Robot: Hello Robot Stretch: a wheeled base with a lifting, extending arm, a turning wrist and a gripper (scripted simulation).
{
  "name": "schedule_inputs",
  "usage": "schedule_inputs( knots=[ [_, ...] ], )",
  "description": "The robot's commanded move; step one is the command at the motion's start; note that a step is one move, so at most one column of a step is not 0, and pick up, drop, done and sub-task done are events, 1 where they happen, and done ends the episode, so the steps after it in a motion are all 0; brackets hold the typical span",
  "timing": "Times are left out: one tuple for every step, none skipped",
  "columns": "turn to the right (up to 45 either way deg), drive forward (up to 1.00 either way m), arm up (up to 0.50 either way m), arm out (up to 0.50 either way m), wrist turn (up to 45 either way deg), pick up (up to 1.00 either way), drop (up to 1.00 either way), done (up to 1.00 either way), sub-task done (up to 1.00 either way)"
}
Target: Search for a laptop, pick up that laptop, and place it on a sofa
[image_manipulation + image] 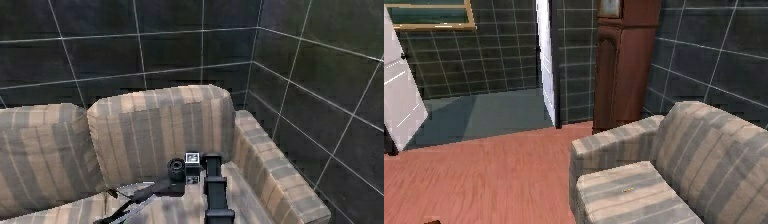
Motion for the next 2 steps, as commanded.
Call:
schedule_inputs(
  knots=[
    [0.0,0.0,0.0,-0.08,0.0,0.0,0.0,0.0,0.0],
    [0.0,0.0,0.0,0.0,0.0,0.0,0.0,1.0,0.0]
  ],
)
